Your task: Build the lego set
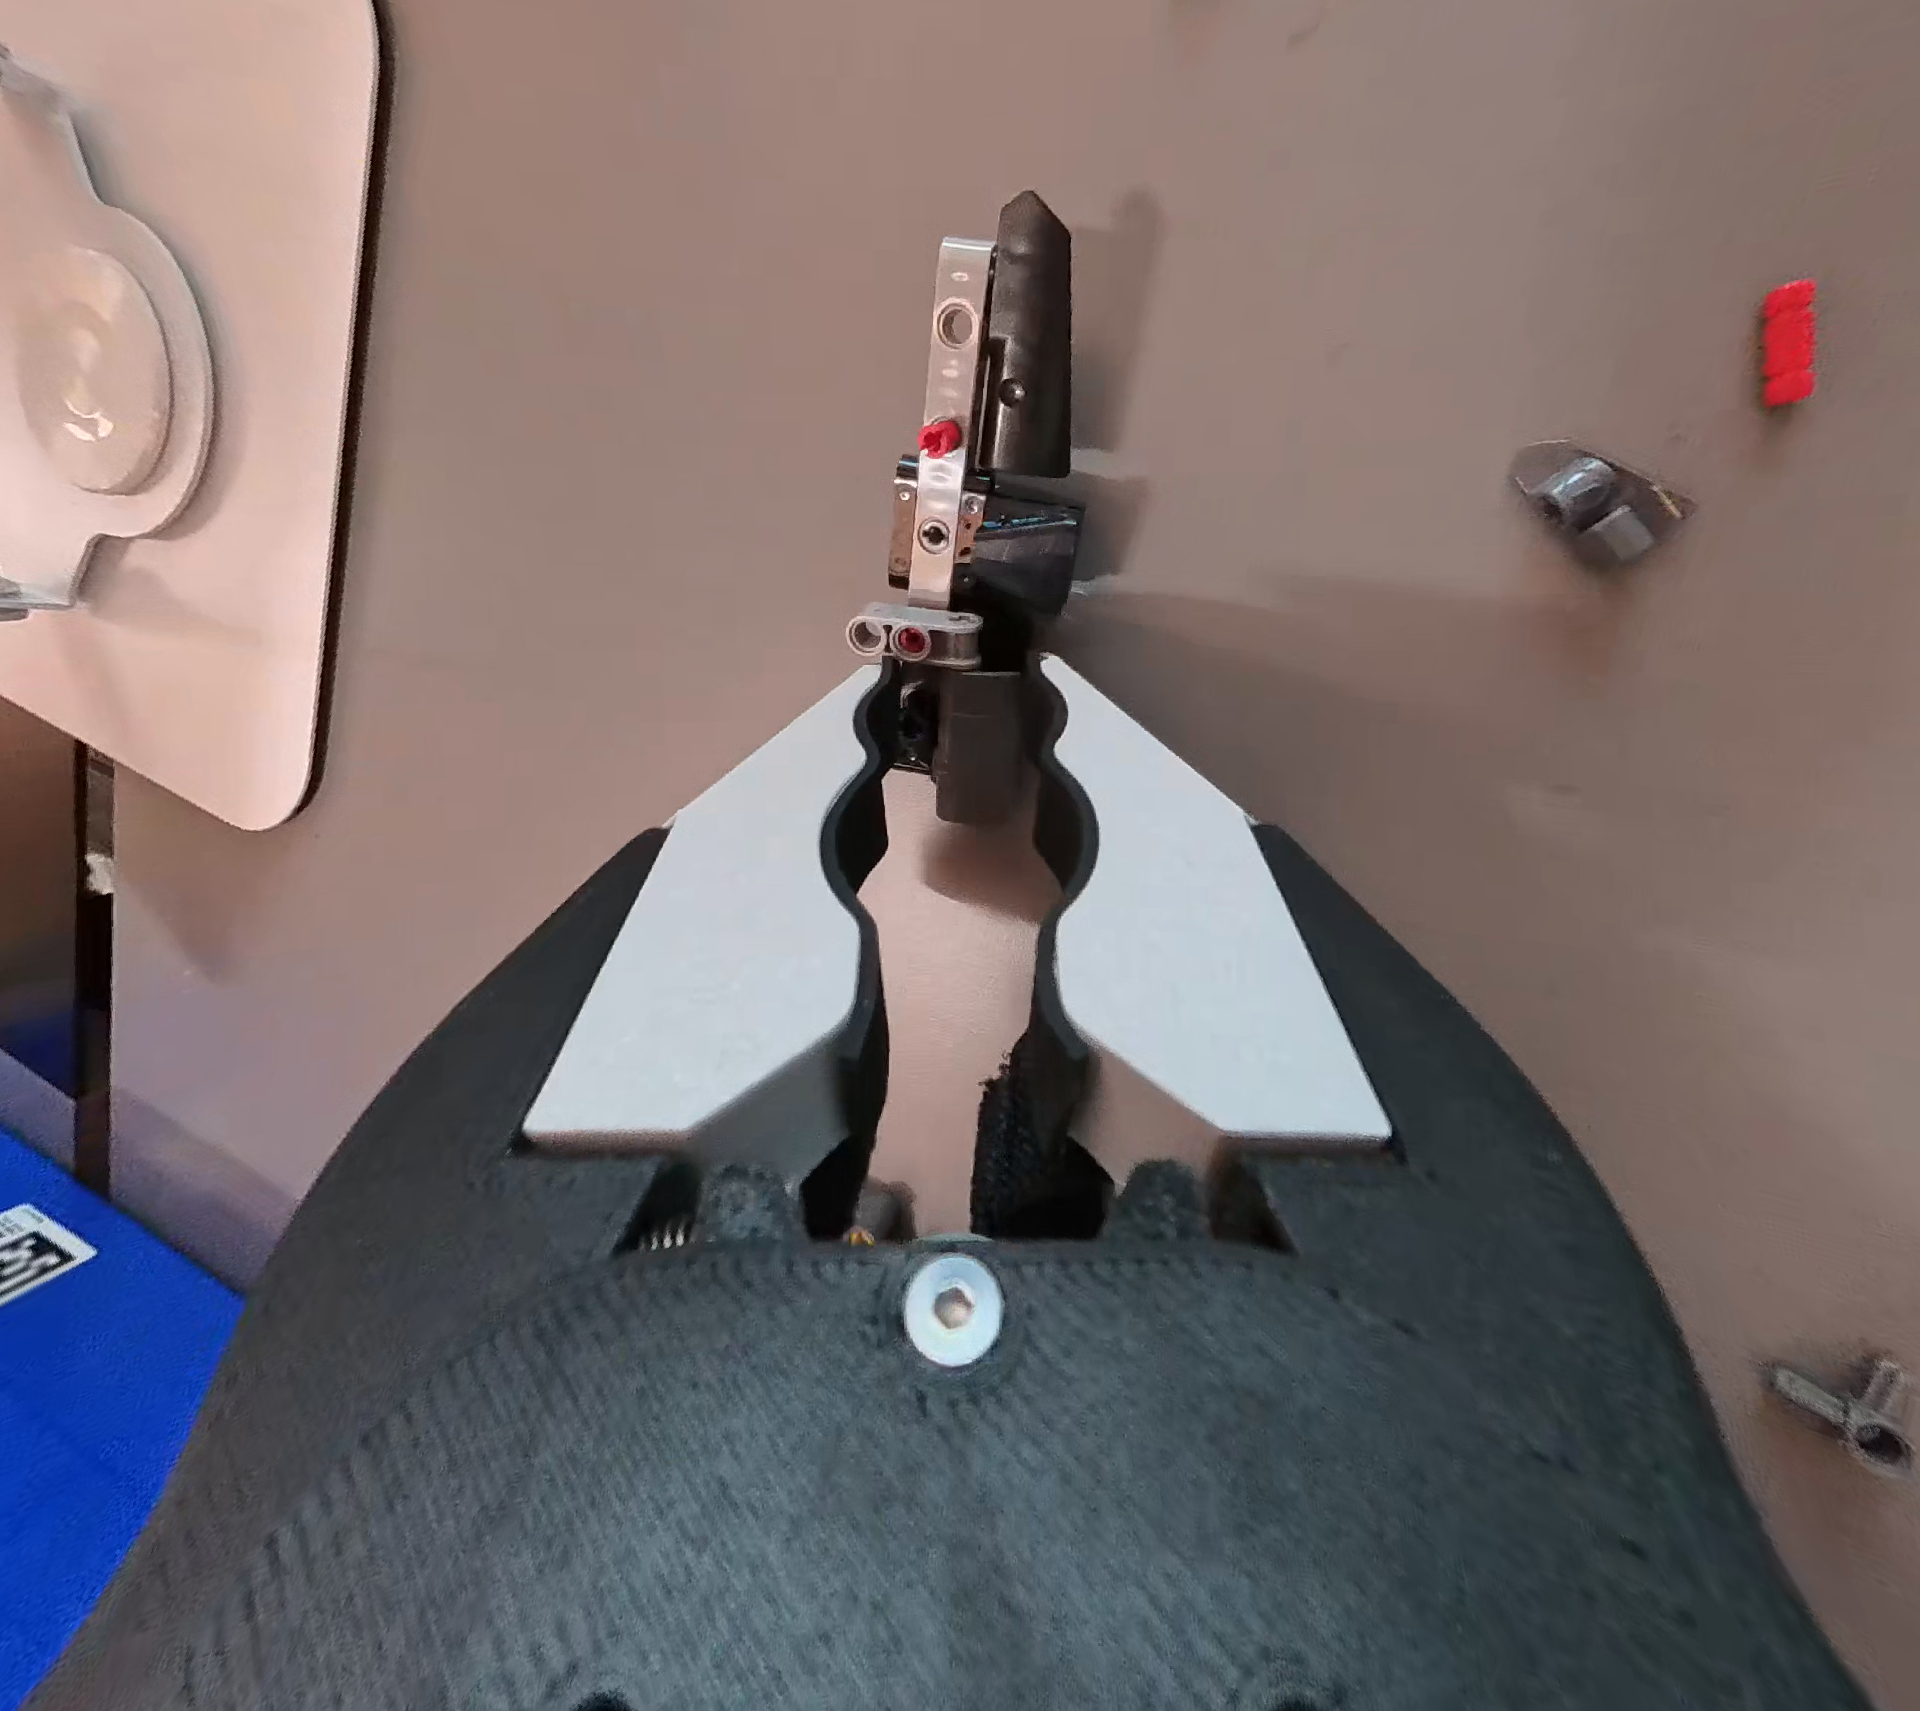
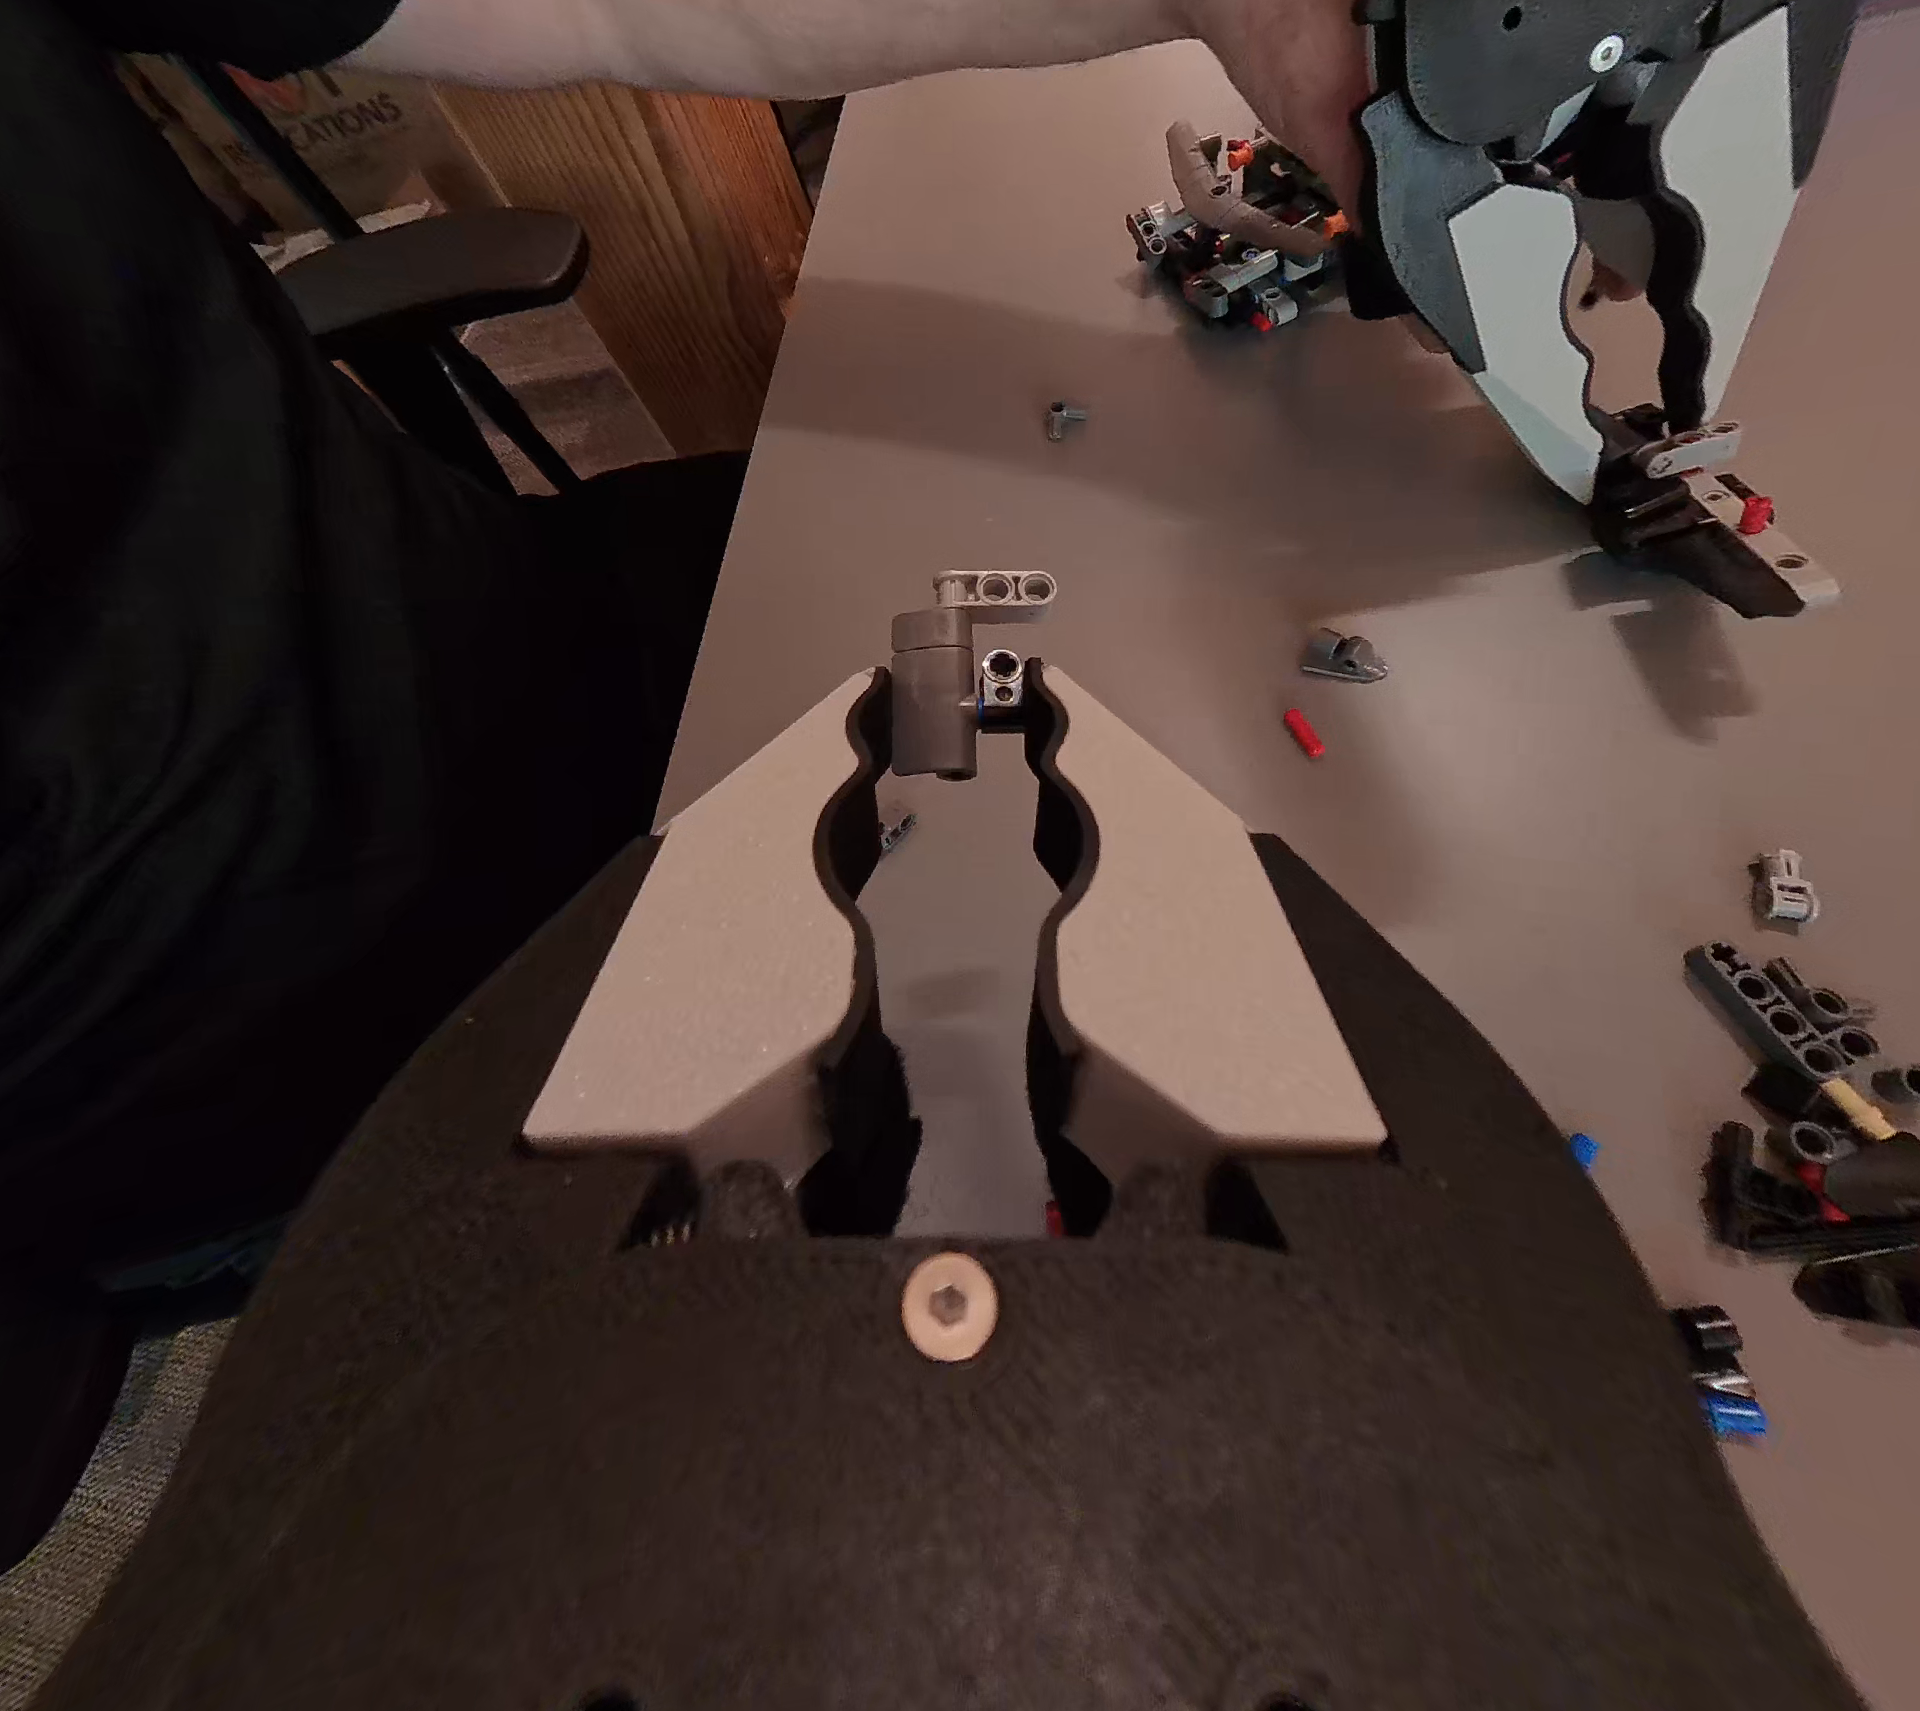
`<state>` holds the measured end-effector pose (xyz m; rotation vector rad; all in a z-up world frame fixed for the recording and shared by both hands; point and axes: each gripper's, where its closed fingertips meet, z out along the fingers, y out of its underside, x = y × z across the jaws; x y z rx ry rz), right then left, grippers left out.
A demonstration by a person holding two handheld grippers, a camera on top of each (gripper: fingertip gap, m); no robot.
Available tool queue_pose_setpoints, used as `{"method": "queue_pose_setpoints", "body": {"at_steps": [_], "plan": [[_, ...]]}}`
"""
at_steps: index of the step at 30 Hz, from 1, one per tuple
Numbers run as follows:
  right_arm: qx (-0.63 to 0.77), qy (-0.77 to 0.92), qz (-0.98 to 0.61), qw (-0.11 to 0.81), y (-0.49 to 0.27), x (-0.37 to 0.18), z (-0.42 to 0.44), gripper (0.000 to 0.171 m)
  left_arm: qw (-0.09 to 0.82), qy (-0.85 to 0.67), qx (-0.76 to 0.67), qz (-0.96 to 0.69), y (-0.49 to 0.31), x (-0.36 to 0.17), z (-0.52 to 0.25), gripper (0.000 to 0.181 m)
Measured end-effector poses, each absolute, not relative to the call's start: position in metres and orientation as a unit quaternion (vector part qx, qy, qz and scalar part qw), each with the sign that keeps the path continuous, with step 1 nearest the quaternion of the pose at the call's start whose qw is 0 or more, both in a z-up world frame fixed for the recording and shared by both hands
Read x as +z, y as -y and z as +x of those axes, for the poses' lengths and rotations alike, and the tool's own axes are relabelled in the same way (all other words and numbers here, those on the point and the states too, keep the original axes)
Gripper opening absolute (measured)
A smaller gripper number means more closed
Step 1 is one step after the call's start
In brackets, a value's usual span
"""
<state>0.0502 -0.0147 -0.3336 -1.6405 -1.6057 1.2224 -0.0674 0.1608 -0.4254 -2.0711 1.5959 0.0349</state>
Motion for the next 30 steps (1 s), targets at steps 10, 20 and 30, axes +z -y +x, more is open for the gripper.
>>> {"method": "queue_pose_setpoints", "body": {"at_steps": [10,20,30], "plan": [[0.387,0.608,-0.626,0.298,0.008,-0.329,0.037,0.023,0.236,-0.609,0.022,-0.757,-0.092,-0.400,-0.085,0.021],[0.317,0.656,-0.627,0.277,0.032,-0.363,-0.025,0.023,0.169,-0.630,0.023,-0.758,0.033,-0.408,-0.096,0.021],[0.307,0.678,-0.628,0.228,0.059,-0.403,-0.042,0.023,0.149,-0.628,0.006,-0.763,0.065,-0.423,-0.097,0.021]]}}
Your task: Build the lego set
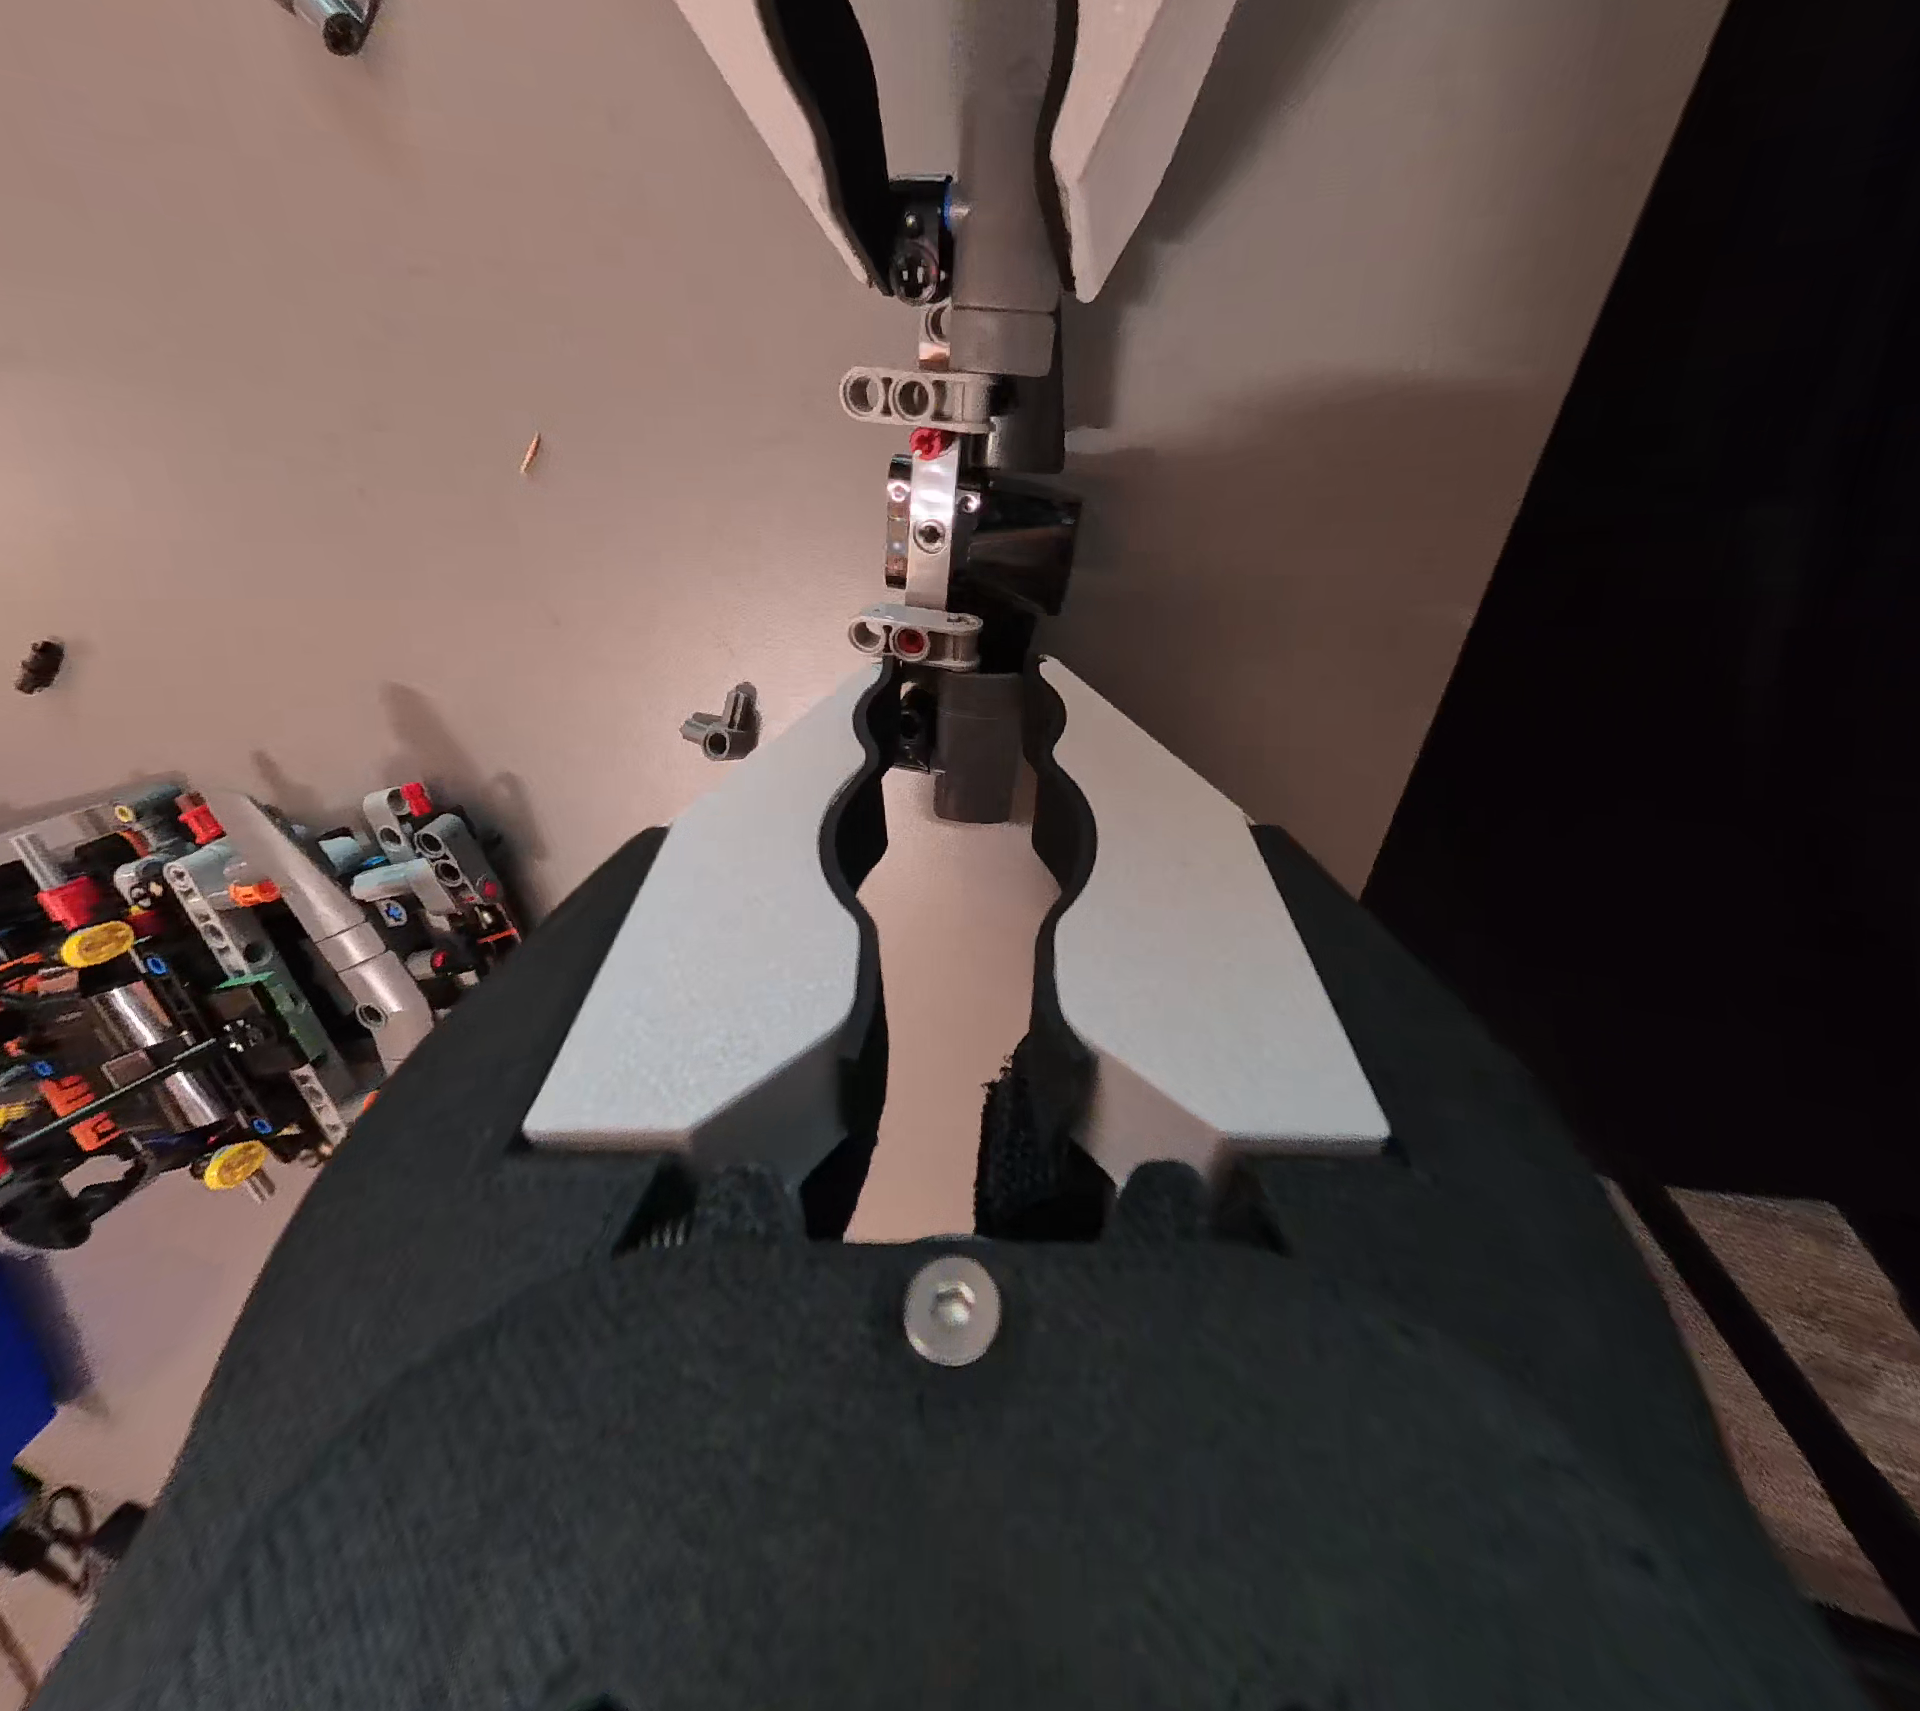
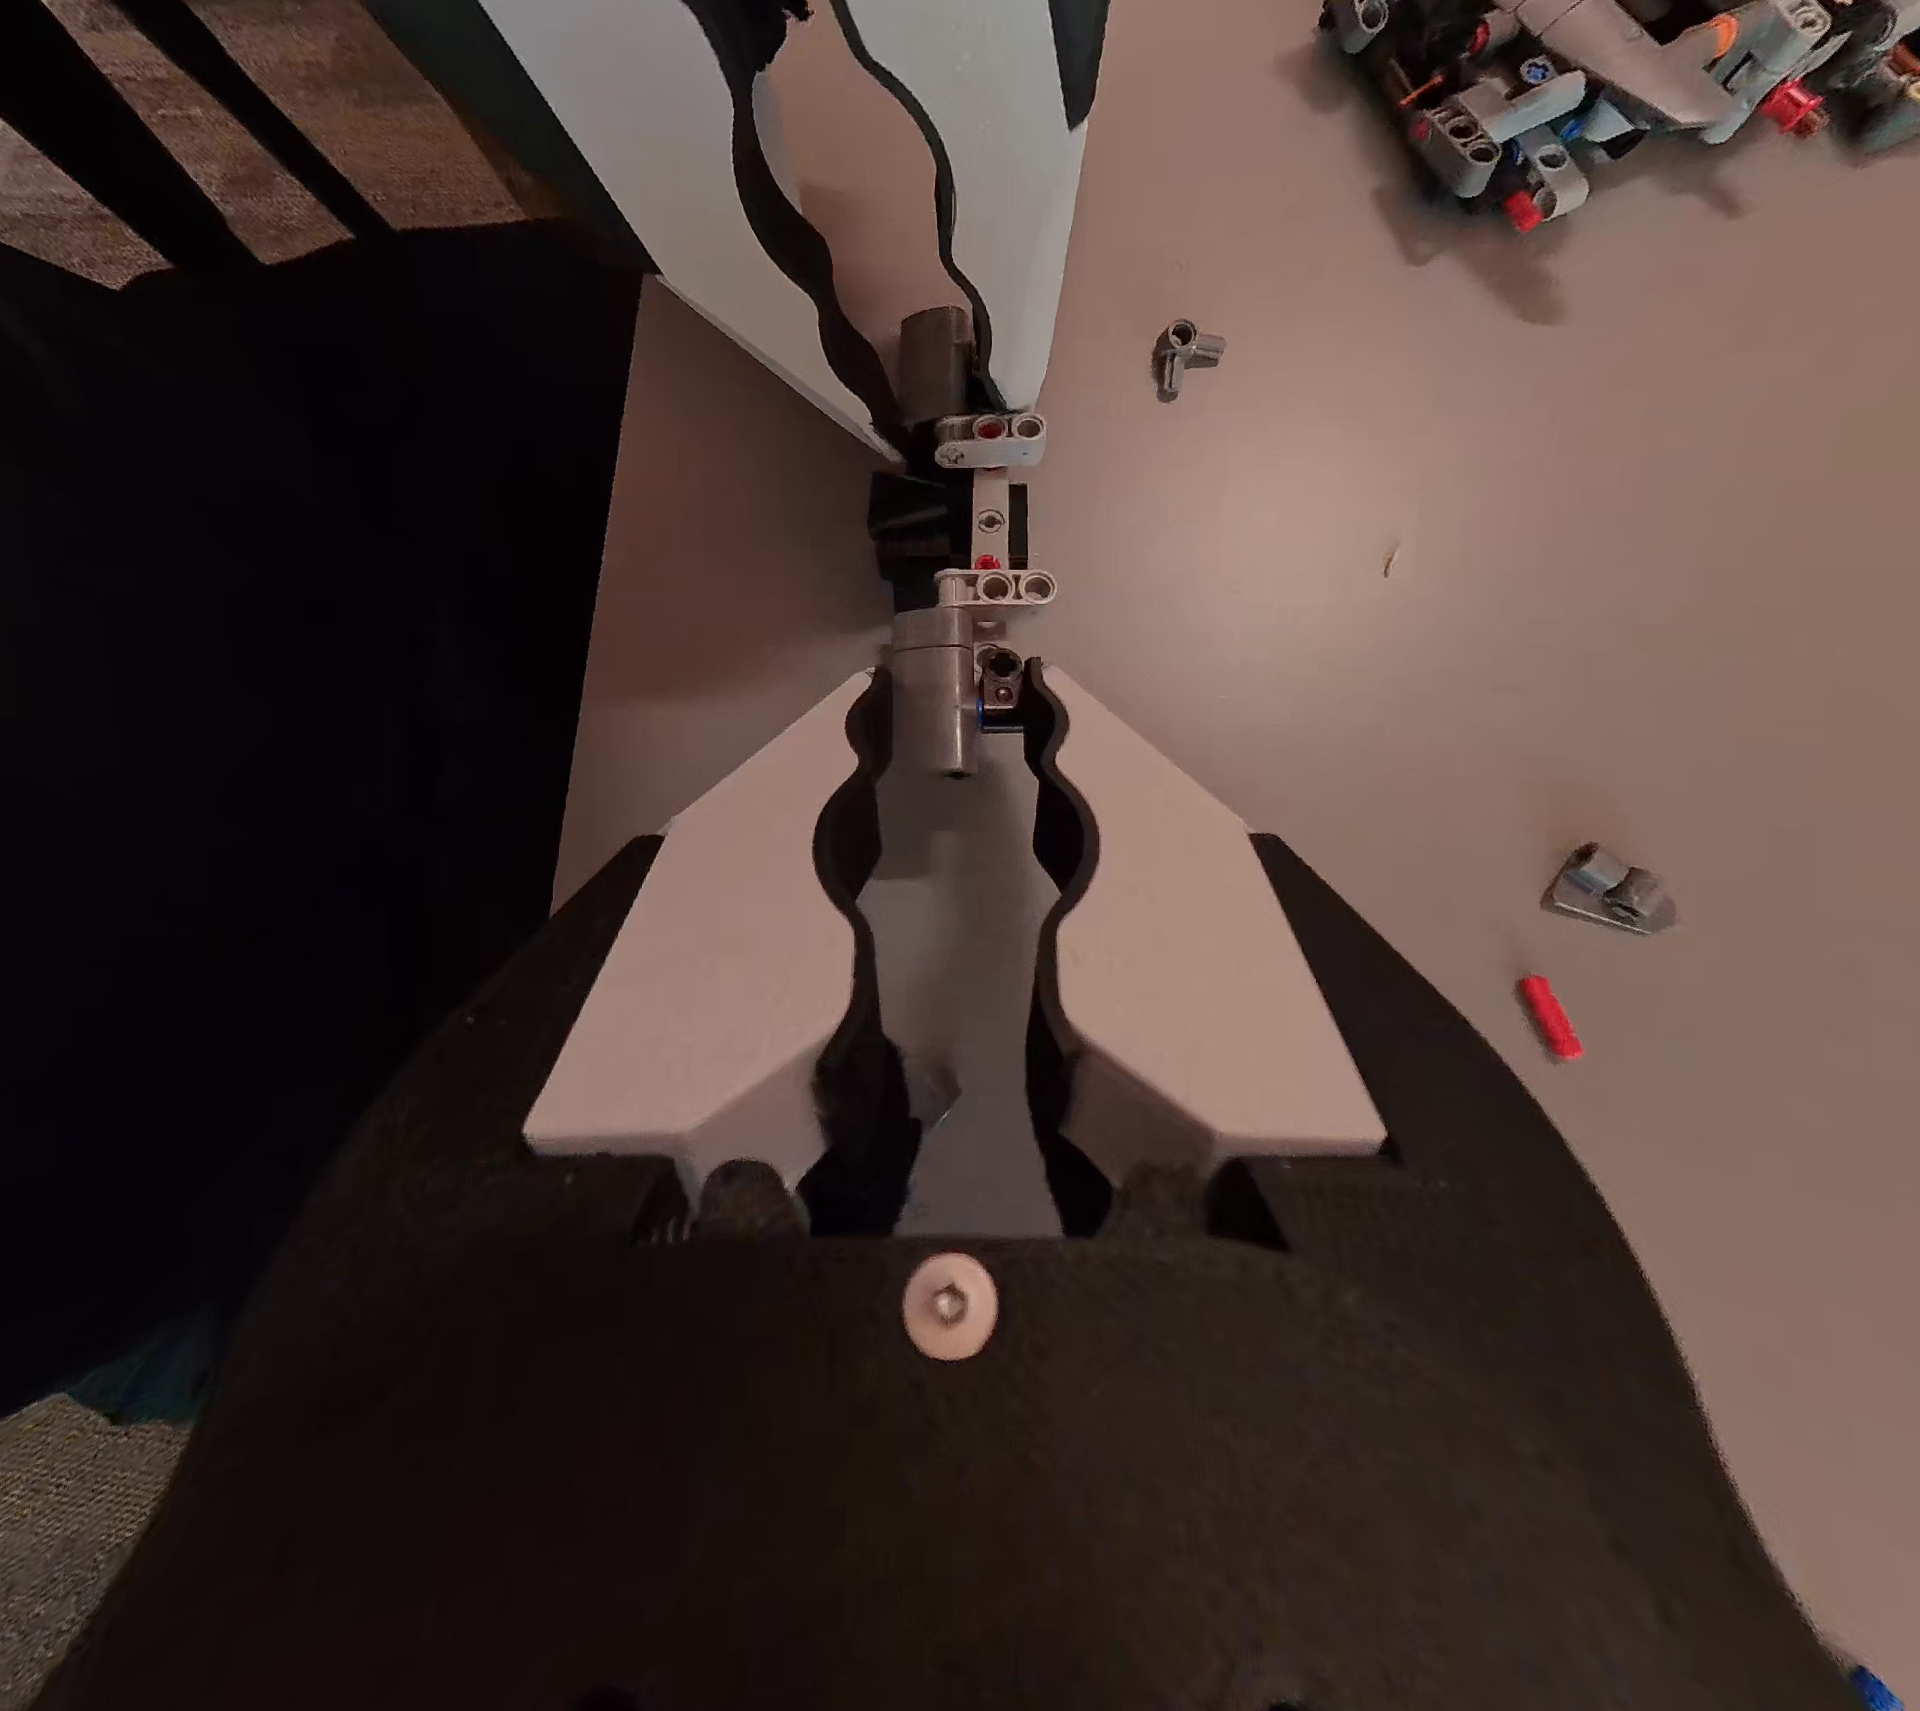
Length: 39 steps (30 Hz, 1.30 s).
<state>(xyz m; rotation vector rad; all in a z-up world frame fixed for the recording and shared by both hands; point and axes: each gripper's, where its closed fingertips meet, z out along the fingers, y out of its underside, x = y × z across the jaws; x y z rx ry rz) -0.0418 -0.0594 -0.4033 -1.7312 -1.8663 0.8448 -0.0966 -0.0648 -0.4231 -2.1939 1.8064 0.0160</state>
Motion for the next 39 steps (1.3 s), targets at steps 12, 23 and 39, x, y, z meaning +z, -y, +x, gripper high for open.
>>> {"method": "queue_pose_setpoints", "body": {"at_steps": [12,23,39], "plan": [[0.286,0.690,-0.623,0.233,0.055,-0.406,-0.043,0.022,0.239,-0.629,0.002,-0.740,0.062,-0.422,-0.095,0.021],[0.278,0.716,-0.587,0.255,0.054,-0.400,-0.046,0.022,0.309,-0.632,0.048,-0.709,0.056,-0.421,-0.099,0.020],[0.281,0.721,-0.585,0.241,0.044,-0.408,-0.052,0.022,0.297,-0.652,0.095,-0.691,0.048,-0.421,-0.102,0.014]]}}
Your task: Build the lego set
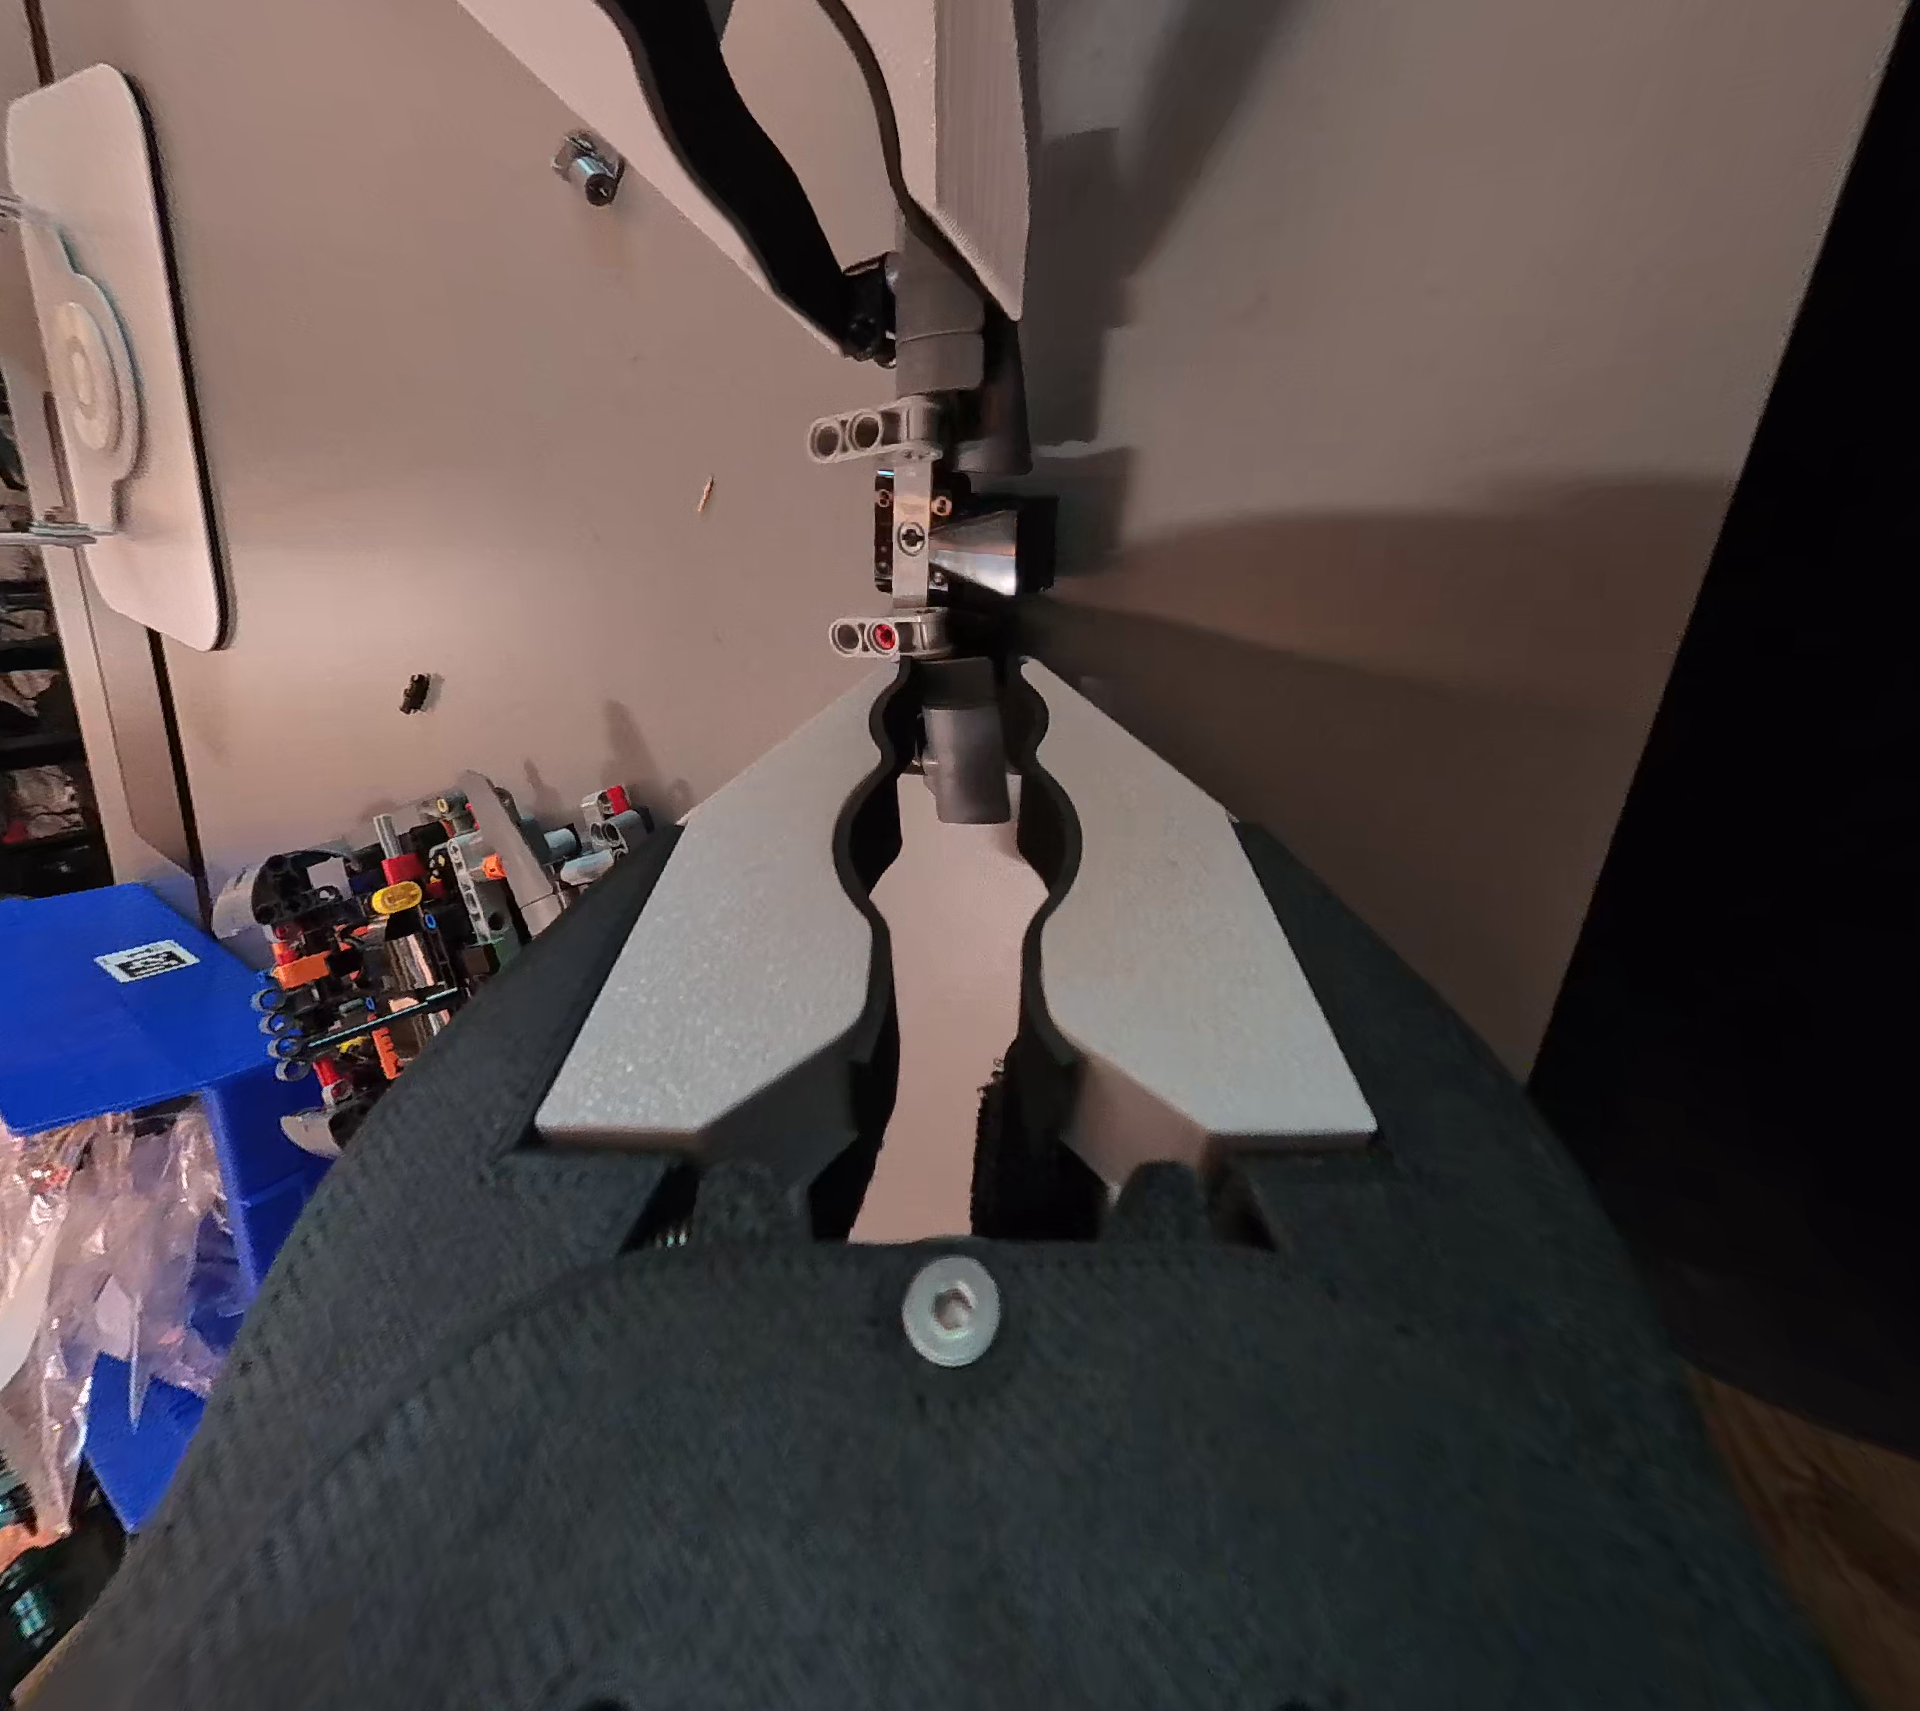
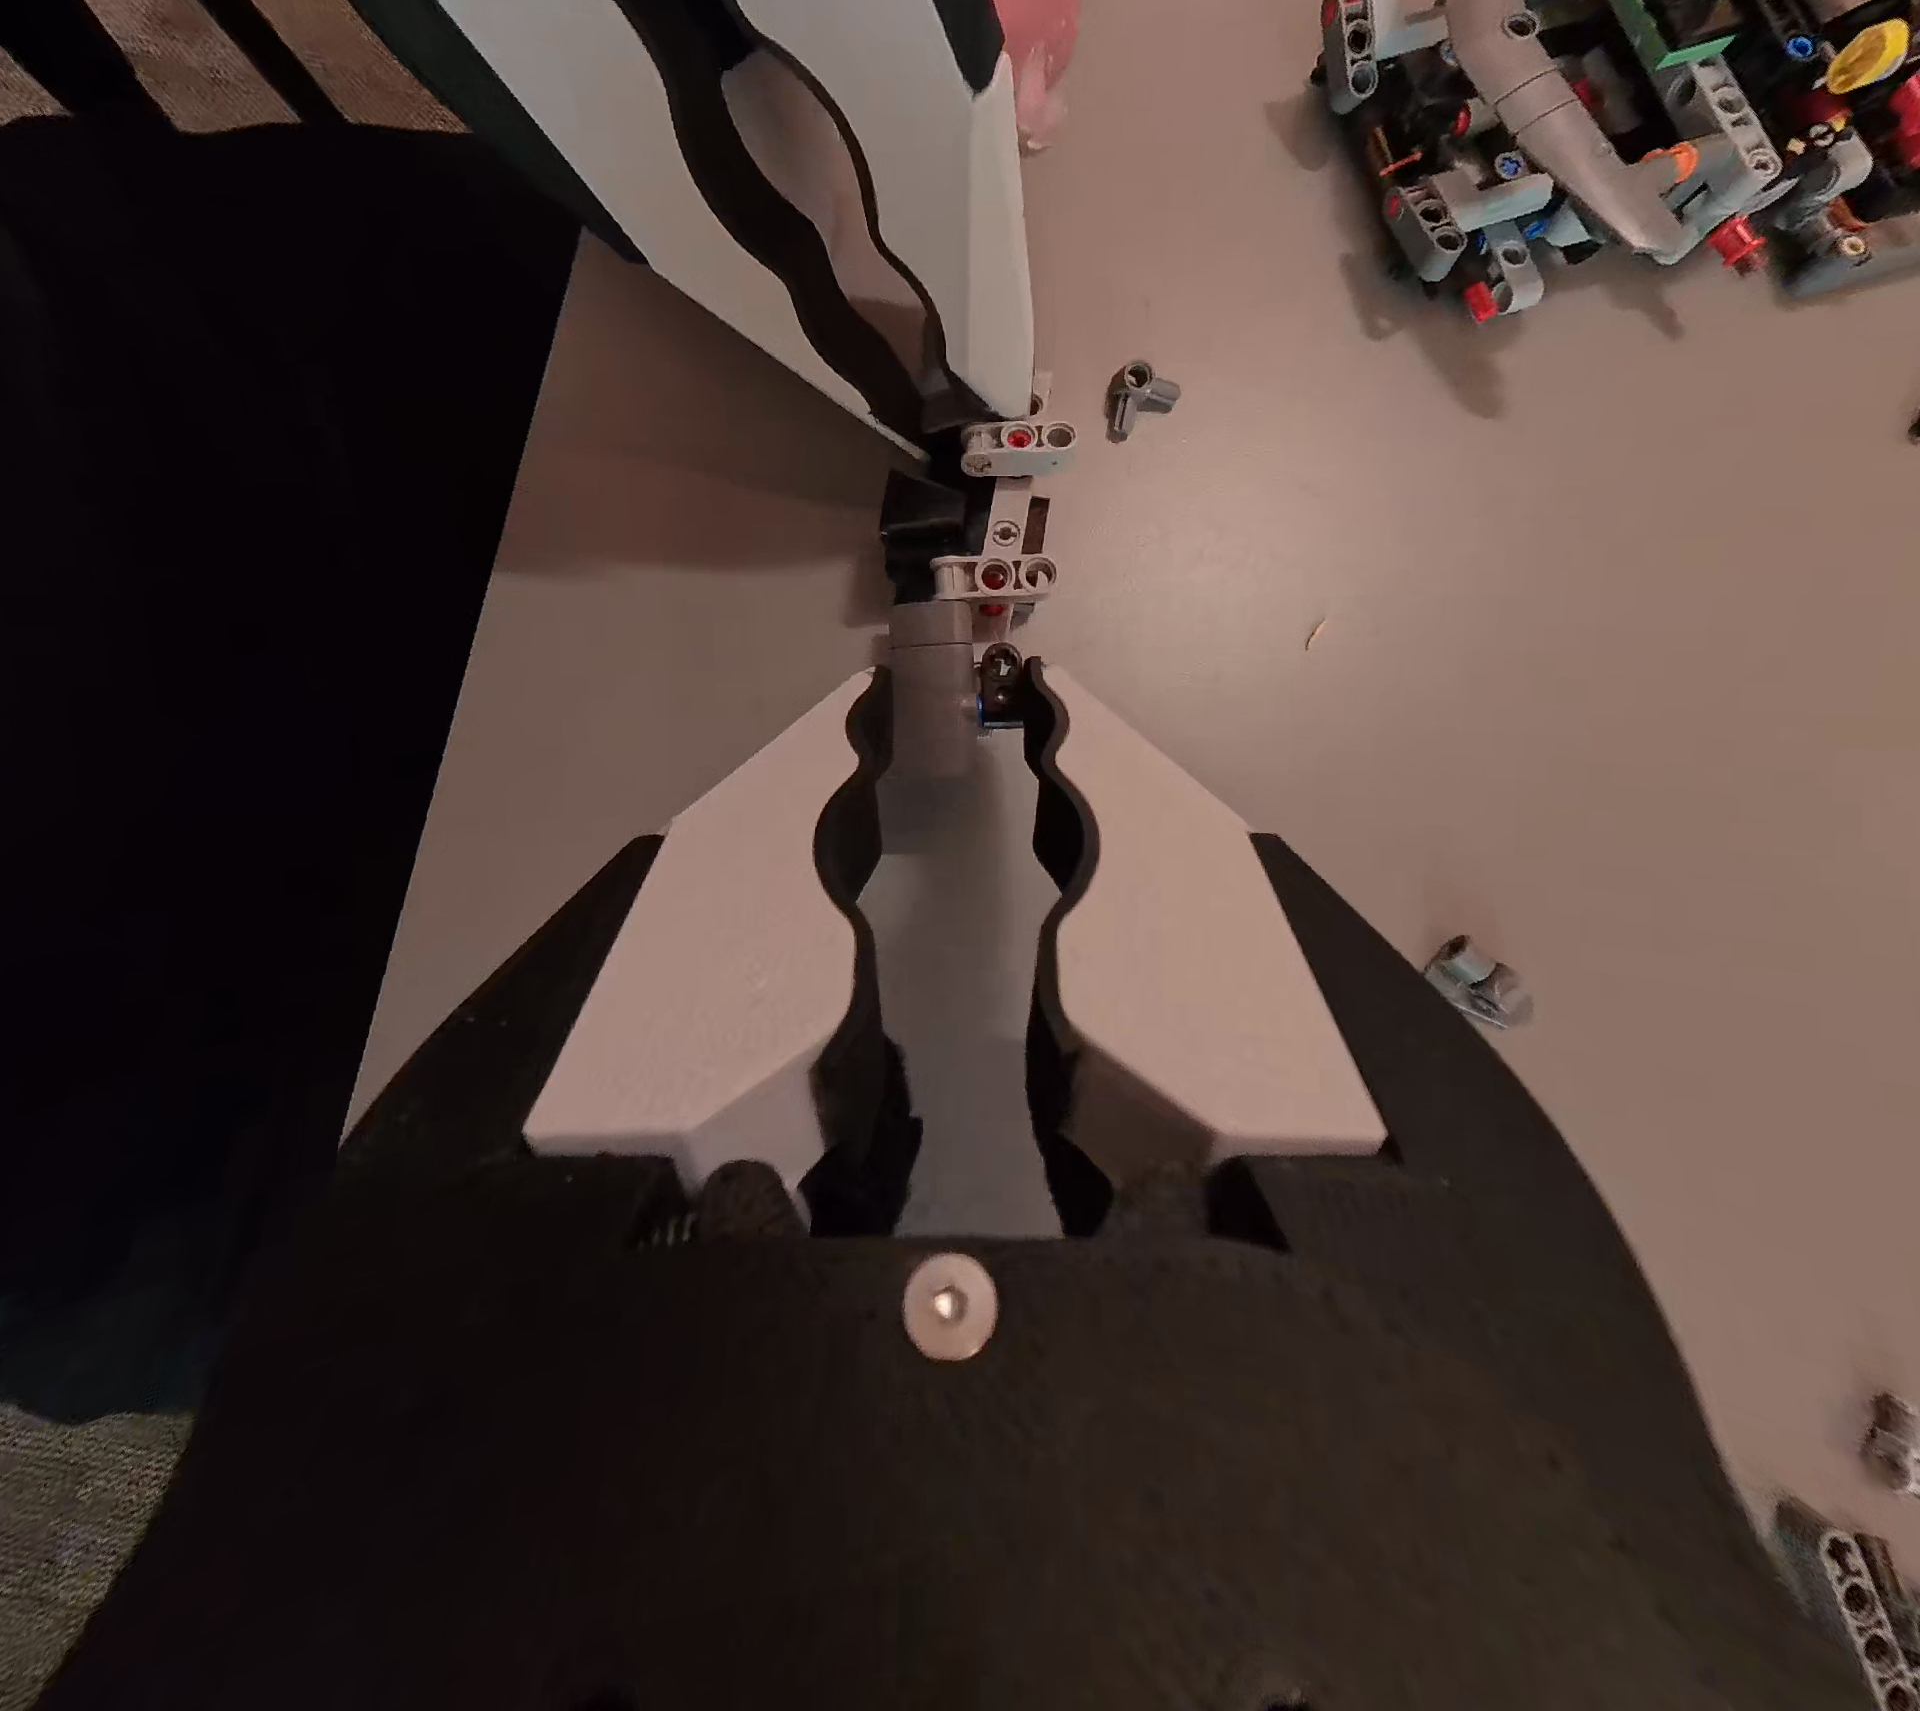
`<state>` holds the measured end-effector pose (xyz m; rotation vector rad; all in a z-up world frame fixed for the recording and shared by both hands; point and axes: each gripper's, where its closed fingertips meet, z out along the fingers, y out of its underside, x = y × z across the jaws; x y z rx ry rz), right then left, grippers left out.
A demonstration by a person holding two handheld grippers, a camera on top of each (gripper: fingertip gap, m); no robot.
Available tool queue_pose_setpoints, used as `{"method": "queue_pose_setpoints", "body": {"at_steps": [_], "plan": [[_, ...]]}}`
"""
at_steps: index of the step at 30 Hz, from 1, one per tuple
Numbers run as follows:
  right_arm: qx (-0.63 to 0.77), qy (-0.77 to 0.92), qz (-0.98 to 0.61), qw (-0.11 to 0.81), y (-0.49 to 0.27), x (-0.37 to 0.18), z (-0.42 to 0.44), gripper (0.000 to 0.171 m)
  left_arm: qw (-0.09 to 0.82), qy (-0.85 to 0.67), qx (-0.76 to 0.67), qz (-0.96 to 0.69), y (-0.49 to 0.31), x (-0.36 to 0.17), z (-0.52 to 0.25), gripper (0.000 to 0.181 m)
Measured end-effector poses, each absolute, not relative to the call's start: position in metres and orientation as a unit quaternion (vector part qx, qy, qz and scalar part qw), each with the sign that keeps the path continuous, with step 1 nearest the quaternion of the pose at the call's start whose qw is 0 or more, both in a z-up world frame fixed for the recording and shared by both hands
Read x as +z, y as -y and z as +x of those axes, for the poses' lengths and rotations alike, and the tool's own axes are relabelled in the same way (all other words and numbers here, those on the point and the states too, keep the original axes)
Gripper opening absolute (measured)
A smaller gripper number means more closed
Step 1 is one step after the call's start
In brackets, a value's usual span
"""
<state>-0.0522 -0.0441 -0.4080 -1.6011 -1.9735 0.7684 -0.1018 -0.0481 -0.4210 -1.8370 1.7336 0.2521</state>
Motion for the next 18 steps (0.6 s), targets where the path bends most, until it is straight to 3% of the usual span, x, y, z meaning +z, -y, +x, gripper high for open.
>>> {"method": "queue_pose_setpoints", "body": {"at_steps": [18], "plan": [[0.265,0.722,-0.591,0.245,0.044,-0.415,-0.052,0.022,0.377,-0.628,0.026,-0.680,0.043,-0.397,-0.086,0.027]]}}
